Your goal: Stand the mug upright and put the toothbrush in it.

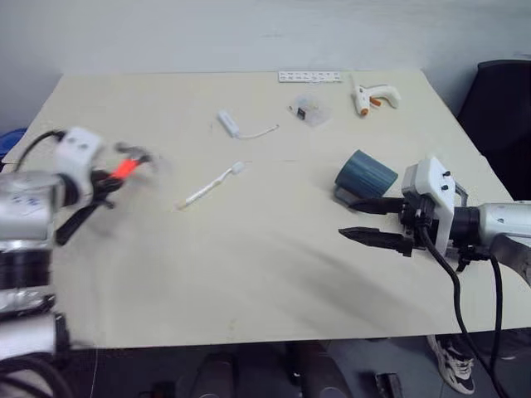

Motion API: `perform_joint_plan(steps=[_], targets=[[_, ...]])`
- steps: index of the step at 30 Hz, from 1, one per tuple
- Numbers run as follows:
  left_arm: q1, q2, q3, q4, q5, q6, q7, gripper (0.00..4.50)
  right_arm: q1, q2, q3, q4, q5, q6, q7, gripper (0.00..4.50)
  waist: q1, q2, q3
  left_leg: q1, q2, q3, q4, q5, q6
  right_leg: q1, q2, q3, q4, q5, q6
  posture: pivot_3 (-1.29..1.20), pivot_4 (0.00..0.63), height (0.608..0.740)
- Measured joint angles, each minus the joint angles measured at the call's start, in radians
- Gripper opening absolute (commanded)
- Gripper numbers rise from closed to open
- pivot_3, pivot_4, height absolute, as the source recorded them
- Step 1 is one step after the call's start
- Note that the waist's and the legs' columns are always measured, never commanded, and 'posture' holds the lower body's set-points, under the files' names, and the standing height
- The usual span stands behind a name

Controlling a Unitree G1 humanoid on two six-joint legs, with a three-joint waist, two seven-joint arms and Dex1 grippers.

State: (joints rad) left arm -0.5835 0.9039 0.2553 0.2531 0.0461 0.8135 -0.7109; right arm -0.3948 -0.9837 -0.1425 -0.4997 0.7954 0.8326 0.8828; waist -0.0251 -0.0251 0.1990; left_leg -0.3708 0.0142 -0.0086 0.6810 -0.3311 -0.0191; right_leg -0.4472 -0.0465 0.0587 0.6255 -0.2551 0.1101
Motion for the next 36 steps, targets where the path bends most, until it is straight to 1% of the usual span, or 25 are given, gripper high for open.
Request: perform_joint_plan(steps=[2,5,7,10,11,12,16,17,21,23,25,27,29,30,32,33,34,35,36], targets=[[0.099,0.024,0.060,0.007,-0.005,-0.031,0.027,0.77,-0.046,0.017,0.028,0.011,0.009,-0.012,0.044,2.78,0.006,0.000,0.000,0.000,0.001,-0.001,0.000,0.000,0.000,0.000,-0.003,-0.001,-0.003,0.000,0.000,0.00,0.150,0.740],[0.169,0.018,0.109,0.054,-0.014,-0.047,0.077,0.77,-0.085,0.017,0.051,0.017,0.025,-0.023,0.119,2.78,0.025,-0.003,0.000,-0.001,0.000,-0.002,0.000,0.000,0.000,0.001,-0.007,-0.005,-0.004,0.000,0.000,0.00,0.150,0.740],[0.171,0.005,0.119,0.069,-0.029,-0.067,0.098,0.77,-0.112,0.017,0.077,0.018,0.028,-0.027,0.156,2.78,0.033,-0.005,-0.001,-0.002,-0.002,-0.003,0.000,0.000,0.000,0.003,-0.013,-0.011,-0.005,0.000,0.000,0.00,0.150,0.740],[0.171,-0.024,0.120,0.077,-0.047,-0.102,0.134,0.77,-0.143,0.020,0.110,0.032,0.015,-0.044,0.192,2.78,0.040,-0.006,-0.001,-0.001,-0.004,-0.006,0.000,0.000,0.000,0.003,-0.016,-0.012,-0.005,0.001,0.001,0.00,0.150,0.740],[0.172,-0.031,0.120,0.079,-0.052,-0.110,0.144,1.48,-0.144,0.022,0.116,0.040,0.008,-0.048,0.197,2.78,0.040,-0.006,-0.002,-0.001,-0.004,-0.006,0.000,0.000,0.000,0.003,-0.016,-0.012,-0.005,0.001,0.001,0.00,0.150,0.740],[0.176,-0.034,0.120,0.082,-0.059,-0.118,0.153,1.67,-0.145,0.024,0.126,0.046,0.000,-0.049,0.202,2.78,0.039,-0.007,-0.002,-0.001,-0.004,-0.006,0.000,0.000,0.000,0.003,-0.016,-0.012,-0.005,0.001,0.001,0.00,0.150,0.740],[0.201,-0.036,0.146,0.082,-0.090,-0.137,0.176,2.88,-0.144,0.024,0.139,0.068,-0.040,-0.060,0.211,2.78,0.031,-0.006,-0.002,-0.001,-0.003,-0.006,-0.001,0.000,0.000,0.003,-0.016,-0.012,-0.005,0.000,0.001,0.00,0.150,0.740],[0.211,-0.036,0.156,0.082,-0.095,-0.136,0.181,3.12,-0.138,0.023,0.138,0.068,-0.045,-0.062,0.210,2.78,0.027,-0.007,-0.002,-0.001,-0.002,-0.006,-0.001,0.000,-0.001,0.003,-0.016,-0.012,-0.005,0.000,0.001,0.00,0.150,0.740],[0.283,-0.002,0.200,0.050,-0.123,-0.094,0.182,4.30,-0.085,0.008,0.129,0.057,-0.048,-0.053,0.206,2.78,0.013,-0.007,-0.002,-0.001,0.000,-0.006,-0.001,0.000,-0.001,0.002,-0.016,-0.011,-0.005,0.000,0.000,0.00,0.150,0.740],[0.329,0.038,0.245,0.004,-0.145,-0.052,0.156,4.30,-0.055,-0.004,0.102,0.052,-0.049,-0.046,0.197,2.78,0.009,-0.007,-0.002,-0.001,0.000,-0.006,-0.001,-0.001,-0.002,0.002,-0.016,-0.012,-0.005,-0.001,-0.001,0.00,0.150,0.740],[0.346,0.075,0.314,-0.077,-0.211,0.011,0.094,4.30,-0.042,-0.020,0.077,0.058,-0.061,-0.037,0.165,2.78,0.009,-0.007,-0.002,0.000,0.000,-0.006,-0.001,-0.001,-0.002,0.002,-0.017,-0.012,-0.005,-0.001,-0.001,0.00,0.150,0.740],[0.353,0.102,0.393,-0.274,-0.379,0.102,-0.043,4.30,-0.033,-0.021,0.051,0.070,-0.089,-0.016,0.101,2.78,0.016,-0.008,-0.003,-0.001,0.000,-0.007,-0.001,-0.001,-0.002,0.003,-0.020,-0.013,-0.005,-0.001,-0.002,0.00,0.150,0.740],[0.356,0.110,0.435,-0.490,-0.558,0.163,-0.165,4.30,-0.026,-0.019,0.050,0.072,-0.114,0.008,0.039,2.78,0.023,-0.006,-0.004,0.000,-0.003,-0.007,-0.001,-0.001,-0.003,0.004,-0.024,-0.013,-0.006,-0.001,-0.002,0.00,0.150,0.740],[0.363,0.110,0.437,-0.578,-0.643,0.189,-0.212,4.30,-0.021,-0.015,0.056,0.070,-0.136,0.023,0.000,2.78,0.023,-0.004,-0.005,0.000,-0.003,-0.006,-0.001,-0.001,-0.003,0.004,-0.025,-0.013,-0.006,-0.001,-0.003,0.00,0.150,0.740],[0.377,0.102,0.412,-0.713,-0.776,0.220,-0.279,4.30,-0.019,0.002,0.085,0.071,-0.194,0.050,-0.078,2.78,0.021,-0.003,-0.005,0.000,-0.004,-0.005,-0.001,-0.001,-0.003,0.004,-0.025,-0.013,-0.006,-0.001,-0.003,0.00,0.150,0.740],[0.381,0.100,0.373,-0.771,-0.829,0.226,-0.302,4.30,-0.022,0.015,0.114,0.074,-0.233,0.068,-0.129,2.78,0.018,-0.003,-0.005,0.001,-0.004,-0.005,-0.001,-0.001,-0.003,0.004,-0.023,-0.012,-0.006,-0.001,-0.003,0.00,0.150,0.740],[0.381,0.100,0.329,-0.809,-0.863,0.225,-0.319,4.30,-0.028,0.030,0.142,0.080,-0.265,0.082,-0.170,2.78,0.014,-0.003,-0.005,0.001,-0.003,-0.005,-0.001,0.000,-0.003,0.004,-0.021,-0.012,-0.006,-0.001,-0.003,0.00,0.150,0.740],[0.370,0.100,0.276,-0.835,-0.881,0.217,-0.330,4.30,-0.039,0.057,0.166,0.091,-0.293,0.101,-0.211,2.78,0.009,-0.003,-0.005,0.001,-0.005,-0.004,-0.001,0.000,-0.004,0.004,-0.015,-0.011,-0.005,-0.001,-0.002,0.00,0.150,0.740],[0.346,0.098,0.213,-0.846,-0.890,0.204,-0.335,4.30,-0.059,0.088,0.193,0.109,-0.322,0.117,-0.252,2.78,0.005,-0.003,-0.005,0.001,-0.007,-0.004,-0.001,0.001,-0.005,0.004,-0.013,-0.012,-0.004,-0.001,-0.003,0.00,0.150,0.740]])
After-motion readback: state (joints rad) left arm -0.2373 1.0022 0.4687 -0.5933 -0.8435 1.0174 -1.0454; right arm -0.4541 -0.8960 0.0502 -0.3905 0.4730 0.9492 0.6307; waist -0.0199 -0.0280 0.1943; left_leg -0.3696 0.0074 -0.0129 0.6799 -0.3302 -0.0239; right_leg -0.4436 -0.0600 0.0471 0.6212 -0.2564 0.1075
